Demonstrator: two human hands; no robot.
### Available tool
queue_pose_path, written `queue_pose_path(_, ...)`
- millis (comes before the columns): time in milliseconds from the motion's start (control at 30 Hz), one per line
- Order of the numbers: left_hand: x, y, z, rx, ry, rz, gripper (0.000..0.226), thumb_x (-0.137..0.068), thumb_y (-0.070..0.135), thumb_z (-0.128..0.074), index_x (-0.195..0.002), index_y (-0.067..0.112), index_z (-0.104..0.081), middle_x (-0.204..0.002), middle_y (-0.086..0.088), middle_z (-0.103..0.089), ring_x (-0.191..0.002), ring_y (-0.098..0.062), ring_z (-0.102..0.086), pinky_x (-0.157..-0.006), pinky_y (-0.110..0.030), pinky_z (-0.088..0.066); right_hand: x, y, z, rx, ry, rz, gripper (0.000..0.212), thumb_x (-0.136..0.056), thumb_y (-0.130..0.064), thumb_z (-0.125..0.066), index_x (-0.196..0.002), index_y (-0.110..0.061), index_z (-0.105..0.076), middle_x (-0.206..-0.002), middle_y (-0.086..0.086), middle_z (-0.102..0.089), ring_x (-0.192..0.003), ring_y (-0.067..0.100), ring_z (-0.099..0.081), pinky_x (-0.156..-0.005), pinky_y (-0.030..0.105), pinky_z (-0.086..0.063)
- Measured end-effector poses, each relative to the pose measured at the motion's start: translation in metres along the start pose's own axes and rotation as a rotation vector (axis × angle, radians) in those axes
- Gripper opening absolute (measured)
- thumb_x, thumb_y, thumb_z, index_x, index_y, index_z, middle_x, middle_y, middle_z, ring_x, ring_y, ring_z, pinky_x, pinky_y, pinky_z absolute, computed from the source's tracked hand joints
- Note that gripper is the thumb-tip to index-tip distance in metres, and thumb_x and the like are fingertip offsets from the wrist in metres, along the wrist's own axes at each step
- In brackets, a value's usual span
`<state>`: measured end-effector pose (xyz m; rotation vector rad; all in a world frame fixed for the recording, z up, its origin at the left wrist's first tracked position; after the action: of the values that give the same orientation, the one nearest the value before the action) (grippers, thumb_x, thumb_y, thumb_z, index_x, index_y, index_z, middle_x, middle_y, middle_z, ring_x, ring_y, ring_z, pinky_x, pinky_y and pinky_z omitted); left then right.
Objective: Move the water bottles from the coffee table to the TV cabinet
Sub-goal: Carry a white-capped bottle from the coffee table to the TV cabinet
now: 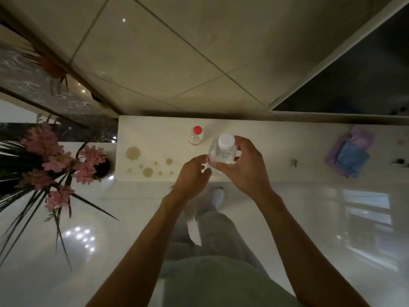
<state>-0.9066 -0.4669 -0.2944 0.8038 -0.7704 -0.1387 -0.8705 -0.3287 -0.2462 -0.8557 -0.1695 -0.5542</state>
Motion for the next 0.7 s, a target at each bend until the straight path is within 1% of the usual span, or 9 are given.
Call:
queue_pose_path(100,-0.027,-0.003,-0.015,0.007,-0.02,0.043,0.04,-0.096,0.018,-0.052,-0.135,0.012,-0.052,-0.134,-0.006,-0.06,-0.115,-0.023,-0.061,-0.098,-0.03,-0.048,-0.025,0.02,-0.004,0.013,-0.016,0.02,0.072,-0.071,-0.044,-0.082,-0.129,-0.018,-0.05,-0.13,-0.001,-0.059,-0.11,0.004,-0.051,-0.101,0.027,-0.046)
queue_pose_path(233,-0.069,-0.021,-0.037,-0.046,-0.046,0.075,0.04,-0.097,0.019,-0.051,-0.137,0.013,-0.05,-0.136,-0.005,-0.059,-0.117,-0.022,-0.06,-0.101,-0.032,-0.047,-0.06,0.056,-0.027,0.031,-0.044,0.027,0.065,-0.072,-0.04,-0.082,-0.126,-0.014,-0.053,-0.127,0.001,-0.062,-0.108,0.006,-0.052,-0.097,0.017,-0.039)
queue_pose_path(333,-0.102,-0.04,-0.051,-0.097,-0.076,0.089,0.044,-0.097,0.018,-0.051,-0.14,0.013,-0.045,-0.139,-0.006,-0.056,-0.124,-0.025,-0.056,-0.108,-0.039,-0.044,-0.091,0.082,-0.052,0.052,-0.07,0.049,0.064,-0.072,-0.036,-0.083,-0.124,-0.012,-0.055,-0.126,0.003,-0.062,-0.106,0.001,-0.046,-0.102,0.023,-0.042)
queue_pose_path(400,-0.125,-0.054,-0.062,-0.102,-0.091,0.095,0.047,-0.096,0.016,-0.051,-0.142,0.012,-0.041,-0.141,-0.007,-0.054,-0.126,-0.026,-0.055,-0.108,-0.041,-0.043,-0.114,0.099,-0.071,0.084,-0.084,0.065,0.062,-0.072,-0.036,-0.083,-0.123,-0.011,-0.056,-0.124,0.004,-0.063,-0.106,0.003,-0.049,-0.102,0.026,-0.043)
queue_pose_path(500,-0.157,-0.077,-0.081,-0.016,-0.112,0.125,0.052,-0.096,0.013,-0.052,-0.144,0.01,-0.033,-0.139,-0.009,-0.055,-0.123,-0.027,-0.057,-0.106,-0.039,-0.045,-0.146,0.126,-0.096,0.099,-0.076,0.146,0.059,-0.074,-0.033,-0.082,-0.121,-0.009,-0.057,-0.121,0.007,-0.064,-0.107,0.016,-0.059,-0.1,0.036,-0.05)
queue_pose_path(567,-0.178,-0.091,-0.094,0.056,-0.09,0.169,0.056,-0.096,0.013,-0.051,-0.147,0.01,-0.029,-0.139,-0.009,-0.056,-0.121,-0.028,-0.058,-0.105,-0.039,-0.046,-0.163,0.14,-0.11,0.107,-0.139,0.139,0.06,-0.075,-0.03,-0.081,-0.125,-0.01,-0.054,-0.123,0.007,-0.059,-0.107,0.018,-0.057,-0.095,0.033,-0.05)
queue_pose_path(600,-0.187,-0.098,-0.1,0.096,-0.075,0.196,0.056,-0.096,0.012,-0.05,-0.148,0.012,-0.028,-0.139,-0.008,-0.056,-0.12,-0.027,-0.059,-0.104,-0.04,-0.047,-0.17,0.149,-0.119,0.102,-0.13,0.152,0.059,-0.074,-0.025,-0.082,-0.124,-0.006,-0.055,-0.121,0.01,-0.06,-0.106,0.02,-0.058,-0.095,0.034,-0.051)
queue_pose_path(667,-0.201,-0.109,-0.11,0.175,-0.055,0.239,0.058,-0.096,0.01,-0.048,-0.149,0.017,-0.026,-0.142,-0.006,-0.053,-0.115,-0.024,-0.062,-0.103,-0.042,-0.049,-0.183,0.167,-0.135,0.09,-0.089,0.171,0.055,-0.072,-0.014,-0.083,-0.118,0.003,-0.058,-0.116,0.018,-0.064,-0.105,0.022,-0.06,-0.1,0.035,-0.049)
queue_pose_path(700,-0.207,-0.113,-0.115,0.202,-0.046,0.248,0.058,-0.096,0.01,-0.048,-0.149,0.019,-0.025,-0.144,-0.004,-0.051,-0.112,-0.022,-0.063,-0.102,-0.041,-0.05,-0.189,0.175,-0.142,0.086,-0.096,0.165,0.055,-0.072,-0.01,-0.083,-0.117,0.007,-0.058,-0.116,0.021,-0.064,-0.105,0.021,-0.058,-0.103,0.031,-0.046)
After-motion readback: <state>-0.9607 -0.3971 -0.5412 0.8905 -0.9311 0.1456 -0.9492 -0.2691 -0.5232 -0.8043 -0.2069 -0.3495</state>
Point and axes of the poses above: each hand's wrist, its own x-axis away from the middle knuckle, its own z-axis out of the back of the hand, y = z × x, the point moved 1 cm from there along -x, towards the middle knuckle
